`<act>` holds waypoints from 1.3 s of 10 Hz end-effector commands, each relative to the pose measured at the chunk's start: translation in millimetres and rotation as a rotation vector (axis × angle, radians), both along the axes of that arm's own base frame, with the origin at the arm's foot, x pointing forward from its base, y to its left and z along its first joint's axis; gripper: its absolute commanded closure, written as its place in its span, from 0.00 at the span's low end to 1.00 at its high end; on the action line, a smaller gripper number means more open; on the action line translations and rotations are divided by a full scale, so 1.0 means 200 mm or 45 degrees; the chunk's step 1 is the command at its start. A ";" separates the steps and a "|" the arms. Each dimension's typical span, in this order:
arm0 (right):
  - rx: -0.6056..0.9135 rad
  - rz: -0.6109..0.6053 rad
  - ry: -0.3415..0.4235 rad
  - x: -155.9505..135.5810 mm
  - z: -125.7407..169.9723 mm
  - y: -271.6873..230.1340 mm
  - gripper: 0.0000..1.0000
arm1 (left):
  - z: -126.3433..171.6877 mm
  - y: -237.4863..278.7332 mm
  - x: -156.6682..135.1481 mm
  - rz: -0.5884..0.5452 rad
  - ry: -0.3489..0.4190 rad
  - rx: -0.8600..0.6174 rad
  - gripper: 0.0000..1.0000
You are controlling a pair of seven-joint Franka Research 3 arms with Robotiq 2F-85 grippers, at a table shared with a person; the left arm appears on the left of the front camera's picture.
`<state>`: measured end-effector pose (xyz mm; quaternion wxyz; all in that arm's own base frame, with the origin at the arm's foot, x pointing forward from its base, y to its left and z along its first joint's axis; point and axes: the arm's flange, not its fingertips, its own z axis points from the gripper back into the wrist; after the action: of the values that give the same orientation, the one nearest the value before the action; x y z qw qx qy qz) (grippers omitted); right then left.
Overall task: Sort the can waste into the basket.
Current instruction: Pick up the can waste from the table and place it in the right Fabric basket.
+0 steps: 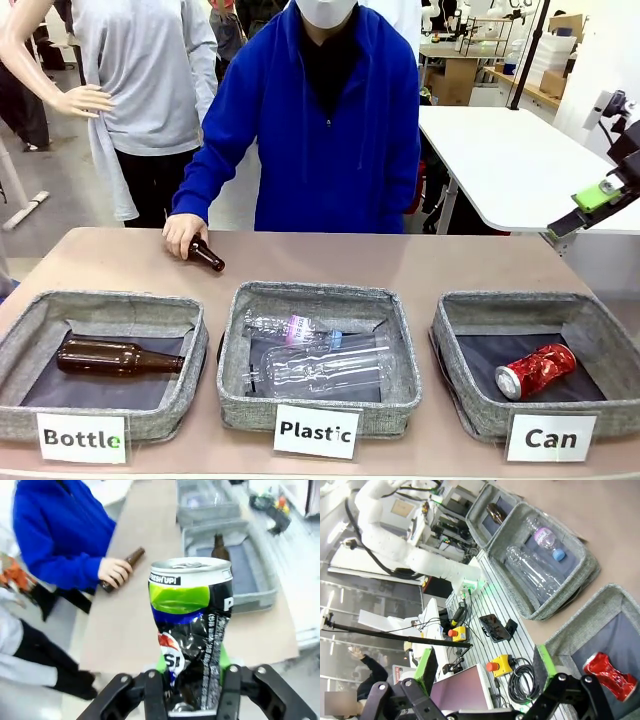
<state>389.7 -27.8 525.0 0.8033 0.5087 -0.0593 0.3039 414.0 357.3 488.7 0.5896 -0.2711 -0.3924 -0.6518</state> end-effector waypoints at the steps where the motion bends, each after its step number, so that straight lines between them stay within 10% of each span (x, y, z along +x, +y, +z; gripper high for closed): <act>1: -0.006 0.018 -0.010 0.00 0.01 -0.02 0.00 | -0.06 0.16 0.03 0.143 -0.107 -0.348 1.00; 2: -0.006 0.018 -0.010 0.00 0.01 -0.02 0.00 | 0.00 0.00 0.00 0.000 0.000 0.000 1.00; 6: -0.006 0.018 -0.010 0.00 0.01 -0.02 0.00 | 0.00 0.00 0.00 0.000 0.000 0.000 1.00; 7: -0.006 0.018 -0.010 0.00 0.01 -0.02 0.00 | -0.01 0.02 0.04 -0.002 -0.021 -0.033 0.61; 8: -0.006 0.018 -0.010 0.00 0.01 -0.02 0.00 | 0.02 -0.09 0.02 -0.163 0.036 -0.170 0.61; 11: -0.006 0.018 -0.010 0.00 0.01 -0.02 0.00 | 0.26 -0.09 -0.52 -0.360 -0.135 -0.131 0.61; 13: -0.006 0.018 -0.010 0.00 0.01 -0.02 0.00 | 0.24 -0.20 -0.62 -0.335 -0.161 -0.034 0.61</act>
<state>389.6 -27.9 525.3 0.8033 0.5087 -0.0595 0.3039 324.9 285.9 574.8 0.4873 -0.3069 -0.3914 -0.7178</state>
